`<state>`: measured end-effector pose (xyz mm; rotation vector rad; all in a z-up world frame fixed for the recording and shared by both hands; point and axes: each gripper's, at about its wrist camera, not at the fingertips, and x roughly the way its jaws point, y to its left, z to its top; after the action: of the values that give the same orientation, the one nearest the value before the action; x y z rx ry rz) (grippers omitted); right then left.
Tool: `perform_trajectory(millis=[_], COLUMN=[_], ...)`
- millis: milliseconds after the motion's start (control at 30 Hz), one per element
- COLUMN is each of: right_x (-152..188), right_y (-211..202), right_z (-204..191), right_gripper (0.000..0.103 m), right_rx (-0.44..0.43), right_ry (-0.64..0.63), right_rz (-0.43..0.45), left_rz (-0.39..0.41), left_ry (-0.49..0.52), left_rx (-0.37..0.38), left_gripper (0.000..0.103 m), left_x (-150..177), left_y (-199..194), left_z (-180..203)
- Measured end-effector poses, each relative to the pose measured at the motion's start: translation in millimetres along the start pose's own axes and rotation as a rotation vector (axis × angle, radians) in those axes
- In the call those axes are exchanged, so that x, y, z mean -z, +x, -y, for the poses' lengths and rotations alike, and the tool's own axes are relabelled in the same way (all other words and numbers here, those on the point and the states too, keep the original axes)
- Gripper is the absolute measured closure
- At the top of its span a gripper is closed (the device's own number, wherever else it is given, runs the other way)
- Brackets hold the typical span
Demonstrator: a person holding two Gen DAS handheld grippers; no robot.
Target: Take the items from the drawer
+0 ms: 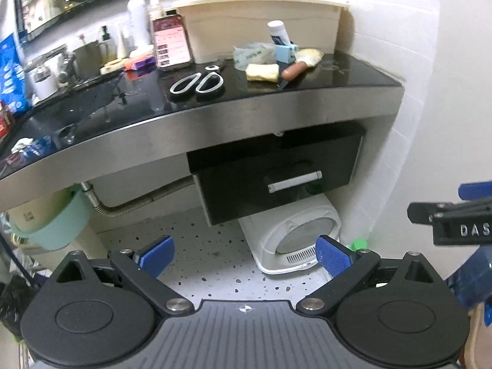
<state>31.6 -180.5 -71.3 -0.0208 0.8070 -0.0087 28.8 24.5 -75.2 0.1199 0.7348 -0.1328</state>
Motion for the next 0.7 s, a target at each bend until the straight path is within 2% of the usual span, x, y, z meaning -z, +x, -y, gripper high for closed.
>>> perform_trajectory(millis=[433,600,700], right_x=[-21.1,-26.5,-28.9], right_y=[-33.7,-37.8,-40.6], right_z=[-14.0,-16.8,-17.0], right_gripper=[0.015,0.015,0.015], right_rx=[0.017,0.019,0.017], right_ry=[-0.006,0.001,0.005], right_rz=[0.051,0.056,0.067], left_rz=[-0.022,-0.036,-0.038], left_ry=[-0.022,-0.063,-0.066], left_rx=[-0.071,-0.025,-0.031], left_gripper=[0.004,0.003,0.003], left_x=[-24.2,-31.2,-32.6], left_y=[-26.6,-32.0,-32.5], left_z=[9.8,7.2,7.9])
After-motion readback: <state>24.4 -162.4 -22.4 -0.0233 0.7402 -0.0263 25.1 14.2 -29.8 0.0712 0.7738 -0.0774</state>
